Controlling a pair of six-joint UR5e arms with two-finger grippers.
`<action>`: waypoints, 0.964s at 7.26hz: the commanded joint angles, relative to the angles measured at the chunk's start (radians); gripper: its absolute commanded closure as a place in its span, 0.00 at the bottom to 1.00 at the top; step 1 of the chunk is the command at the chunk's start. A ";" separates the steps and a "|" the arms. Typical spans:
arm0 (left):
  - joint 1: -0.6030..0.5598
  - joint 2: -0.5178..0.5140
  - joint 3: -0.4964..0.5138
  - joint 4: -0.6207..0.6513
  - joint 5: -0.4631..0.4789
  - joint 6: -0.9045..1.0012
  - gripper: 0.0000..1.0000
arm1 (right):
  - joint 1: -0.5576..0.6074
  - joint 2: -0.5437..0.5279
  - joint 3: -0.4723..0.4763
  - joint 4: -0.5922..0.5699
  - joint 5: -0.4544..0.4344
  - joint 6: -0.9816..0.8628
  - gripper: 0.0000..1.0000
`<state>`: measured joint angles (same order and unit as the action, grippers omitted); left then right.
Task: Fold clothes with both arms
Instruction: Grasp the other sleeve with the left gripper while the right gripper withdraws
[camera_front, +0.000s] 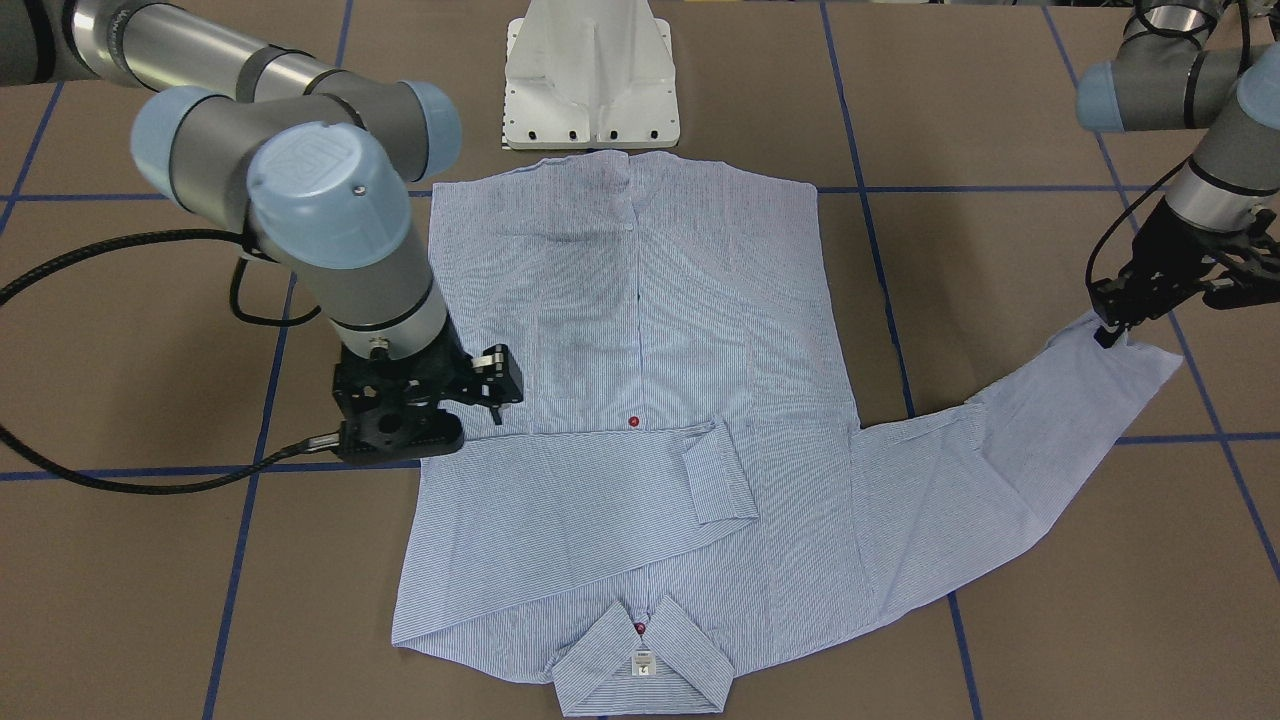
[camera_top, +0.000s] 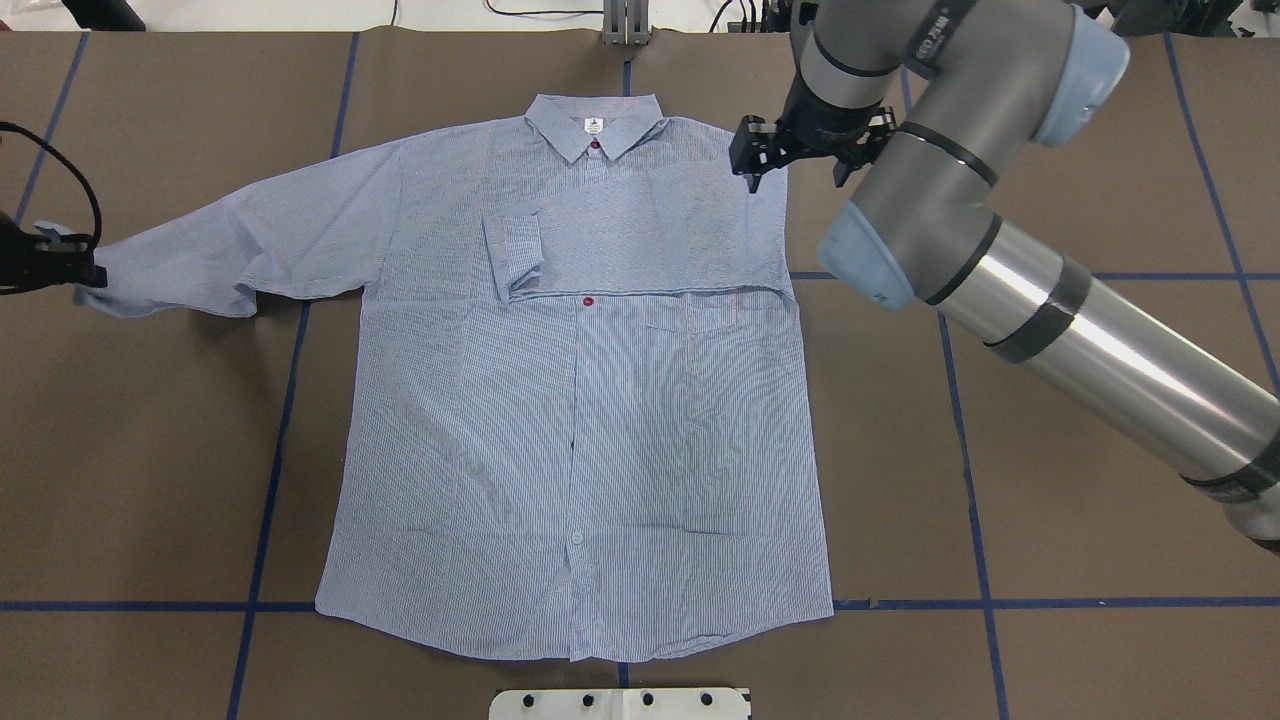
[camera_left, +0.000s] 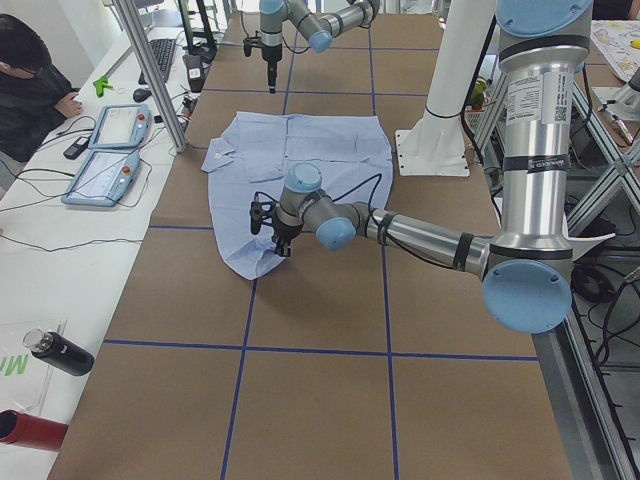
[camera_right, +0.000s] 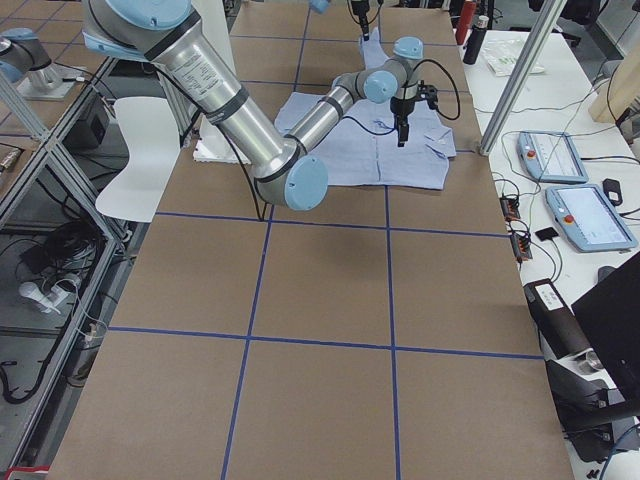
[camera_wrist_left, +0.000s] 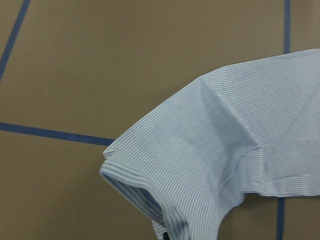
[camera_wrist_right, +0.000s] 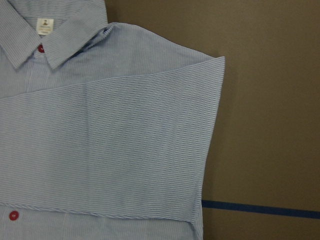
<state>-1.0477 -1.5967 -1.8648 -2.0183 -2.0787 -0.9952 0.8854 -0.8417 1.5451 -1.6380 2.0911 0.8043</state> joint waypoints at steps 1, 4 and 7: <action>-0.009 -0.252 -0.063 0.326 -0.024 -0.010 1.00 | 0.078 -0.155 0.071 -0.006 0.023 -0.129 0.01; -0.022 -0.457 -0.063 0.527 -0.026 -0.017 1.00 | 0.115 -0.299 0.162 -0.014 0.055 -0.183 0.01; -0.009 -0.597 -0.034 0.529 -0.081 -0.131 1.00 | 0.122 -0.329 0.182 -0.019 0.056 -0.181 0.01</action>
<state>-1.0620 -2.1414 -1.9082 -1.4916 -2.1189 -1.0946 1.0056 -1.1597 1.7198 -1.6560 2.1477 0.6228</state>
